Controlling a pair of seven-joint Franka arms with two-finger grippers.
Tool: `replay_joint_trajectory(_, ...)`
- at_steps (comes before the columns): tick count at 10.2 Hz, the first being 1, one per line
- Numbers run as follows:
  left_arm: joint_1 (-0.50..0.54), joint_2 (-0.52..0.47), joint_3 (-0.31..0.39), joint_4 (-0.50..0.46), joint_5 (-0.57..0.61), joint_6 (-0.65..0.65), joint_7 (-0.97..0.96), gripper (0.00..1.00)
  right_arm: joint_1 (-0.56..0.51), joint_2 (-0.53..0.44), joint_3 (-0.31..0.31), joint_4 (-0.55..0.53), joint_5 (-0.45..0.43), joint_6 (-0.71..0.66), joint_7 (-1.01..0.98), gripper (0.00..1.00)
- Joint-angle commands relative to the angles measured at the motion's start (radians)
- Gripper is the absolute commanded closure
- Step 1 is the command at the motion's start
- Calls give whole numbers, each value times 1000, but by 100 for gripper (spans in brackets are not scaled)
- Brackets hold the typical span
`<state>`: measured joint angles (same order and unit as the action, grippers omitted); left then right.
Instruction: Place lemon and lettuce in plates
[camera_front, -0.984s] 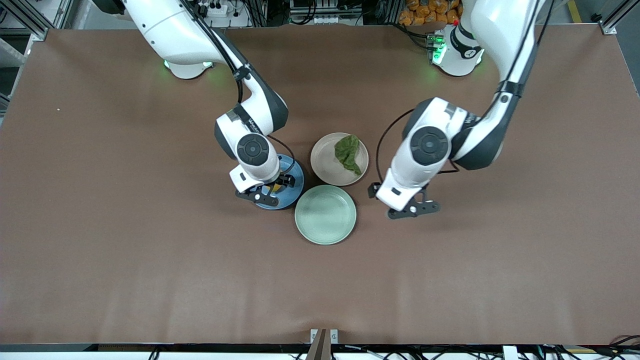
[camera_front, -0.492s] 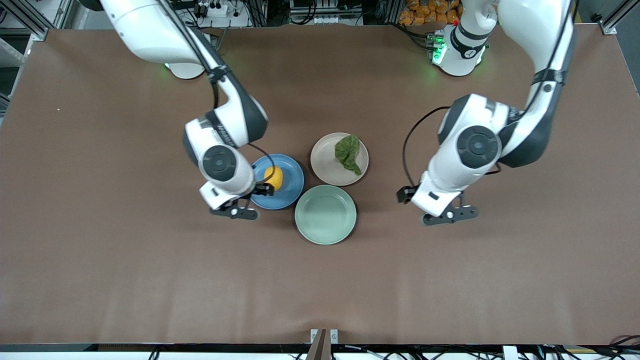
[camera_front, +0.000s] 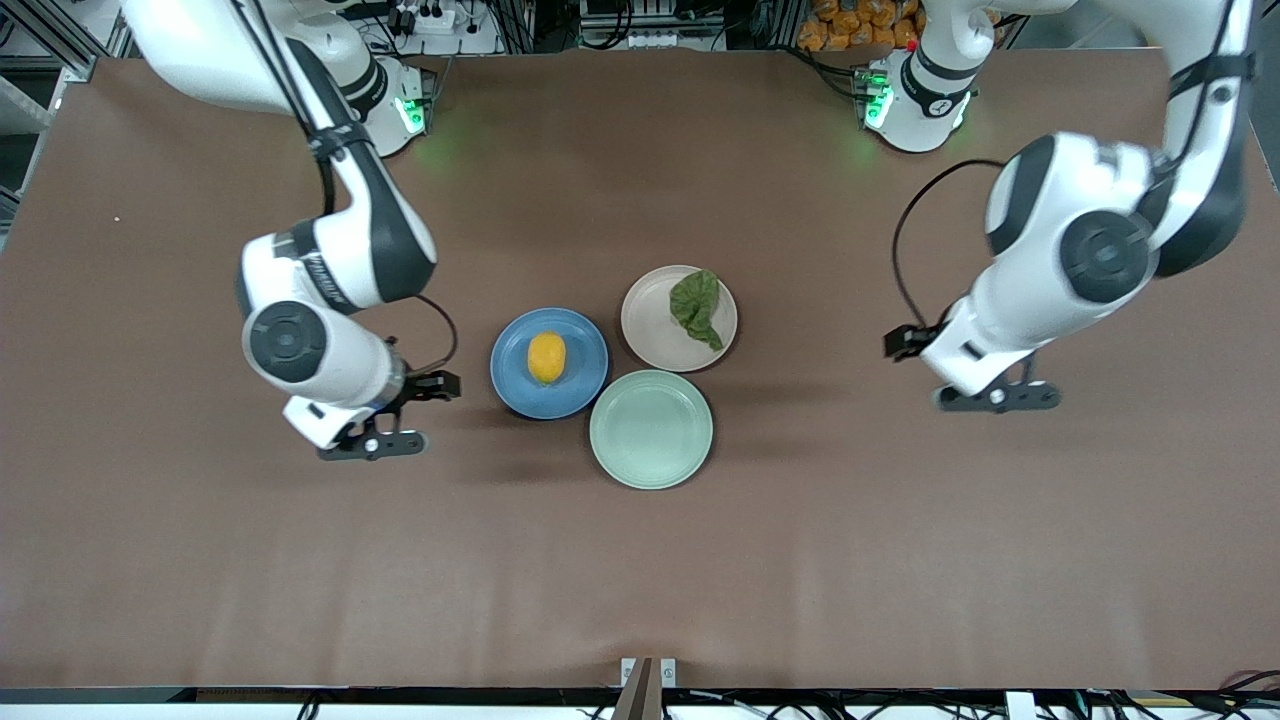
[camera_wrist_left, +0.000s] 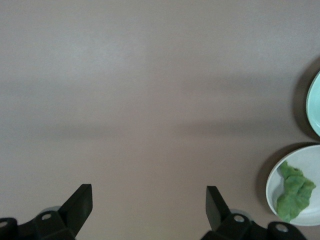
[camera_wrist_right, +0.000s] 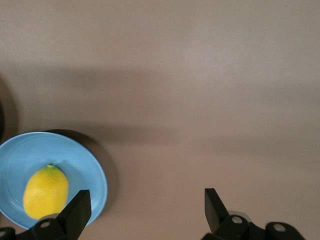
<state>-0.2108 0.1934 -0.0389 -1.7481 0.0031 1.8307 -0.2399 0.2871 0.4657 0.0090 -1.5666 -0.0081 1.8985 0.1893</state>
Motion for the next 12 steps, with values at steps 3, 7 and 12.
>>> replay_joint_trajectory(3, 79, -127, 11, -33, -72, 15, 83, 0, -89, -114, -43, -84, -19, -3, -213, 0)
replay_joint_trajectory(7, 80, -181, 17, 30, -39, -45, 85, 0, -146, -179, -76, -90, -21, -42, -283, 0)
replay_joint_trajectory(12, 65, -221, 7, 163, 45, -253, 134, 0, -166, -272, -104, -85, -21, -169, -272, 0)
